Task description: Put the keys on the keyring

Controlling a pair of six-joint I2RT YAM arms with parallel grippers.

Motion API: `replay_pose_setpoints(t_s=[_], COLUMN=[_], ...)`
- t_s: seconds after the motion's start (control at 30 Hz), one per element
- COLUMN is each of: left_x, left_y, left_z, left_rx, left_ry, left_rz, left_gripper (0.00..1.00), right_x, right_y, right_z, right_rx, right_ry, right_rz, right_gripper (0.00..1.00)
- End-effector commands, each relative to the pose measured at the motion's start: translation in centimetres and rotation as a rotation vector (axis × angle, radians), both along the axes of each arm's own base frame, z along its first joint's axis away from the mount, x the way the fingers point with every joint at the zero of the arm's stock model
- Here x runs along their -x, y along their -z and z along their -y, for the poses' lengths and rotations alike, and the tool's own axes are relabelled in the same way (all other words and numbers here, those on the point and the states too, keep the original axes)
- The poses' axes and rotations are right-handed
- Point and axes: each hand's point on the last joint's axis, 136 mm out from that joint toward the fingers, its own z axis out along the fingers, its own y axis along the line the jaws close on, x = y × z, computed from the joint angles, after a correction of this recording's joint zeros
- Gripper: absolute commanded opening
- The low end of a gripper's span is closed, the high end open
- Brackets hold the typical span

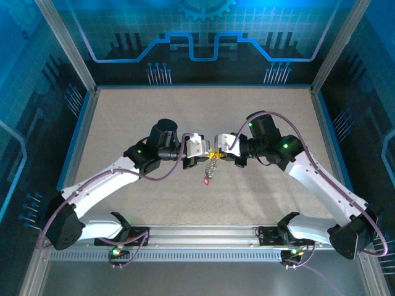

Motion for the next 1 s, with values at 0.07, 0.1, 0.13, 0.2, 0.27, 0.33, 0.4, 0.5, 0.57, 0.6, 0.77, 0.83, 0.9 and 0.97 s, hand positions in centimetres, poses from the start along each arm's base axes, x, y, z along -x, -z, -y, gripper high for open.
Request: replay_pose_setpoints(t_s=[0.07, 0.1, 0.13, 0.2, 0.27, 0.33, 0.4, 0.5, 0.57, 0.6, 0.77, 0.83, 0.9, 0.97], left_x=[0.1, 0.2, 0.2, 0.2, 0.3, 0.4, 0.5, 0.8, 1.0, 1.0, 1.0, 0.8, 0.6, 0.2], left_y=[-2.6, -2.9, -3.1, -3.6, -3.8, -3.8, -3.9, -4.1, -4.2, -4.2, -4.1, -4.1, -4.0, -4.0], left_z=[0.1, 0.0, -0.1, -0.3, -0.4, -0.5, -0.6, -0.5, -0.6, -0.6, -0.7, -0.9, -0.9, -1.1], left_rx=[0.070, 0.086, 0.100, 0.123, 0.135, 0.142, 0.148, 0.163, 0.168, 0.169, 0.169, 0.174, 0.167, 0.167], left_ry=[0.011, 0.017, 0.016, 0.019, 0.024, 0.029, 0.034, 0.049, 0.055, 0.058, 0.051, 0.036, 0.018, -0.009], left_rz=[0.047, 0.039, 0.033, 0.035, 0.042, 0.042, 0.041, 0.052, 0.059, 0.062, 0.081, 0.111, 0.162, 0.198], left_gripper=[0.00, 0.00, 0.00, 0.00, 0.00, 0.00, 0.00, 0.00, 0.00, 0.00, 0.00, 0.00, 0.00, 0.00], right_x=[0.6, 0.4, 0.4, 0.5, 0.7, 0.8, 0.9, 0.8, 0.7, 0.7, 0.6, 0.6, 0.6, 0.7], right_y=[-1.8, -1.8, -1.7, -1.7, -1.7, -1.9, -1.9, -1.9, -1.9, -2.0, -2.3, -2.3, -2.4, -2.7], right_z=[-0.1, 0.1, 0.3, 0.6, 0.8, 0.9, 0.9, 0.7, 0.5, 0.4, 0.1, 0.0, -0.1, -0.3], right_rx=[-0.071, -0.075, -0.077, -0.080, -0.085, -0.095, -0.099, -0.108, -0.114, -0.118, -0.125, -0.125, -0.132, -0.155], right_ry=[-0.014, -0.004, 0.003, 0.010, 0.012, 0.010, 0.009, 0.008, 0.006, 0.003, -0.005, -0.001, 0.013, 0.026], right_rz=[0.022, 0.021, 0.020, 0.019, 0.019, 0.018, 0.013, 0.004, -0.003, -0.007, -0.030, -0.057, -0.096, -0.157], right_gripper=[0.19, 0.20, 0.20, 0.21, 0.21, 0.21, 0.19, 0.17, 0.17, 0.17, 0.17, 0.18, 0.18, 0.18])
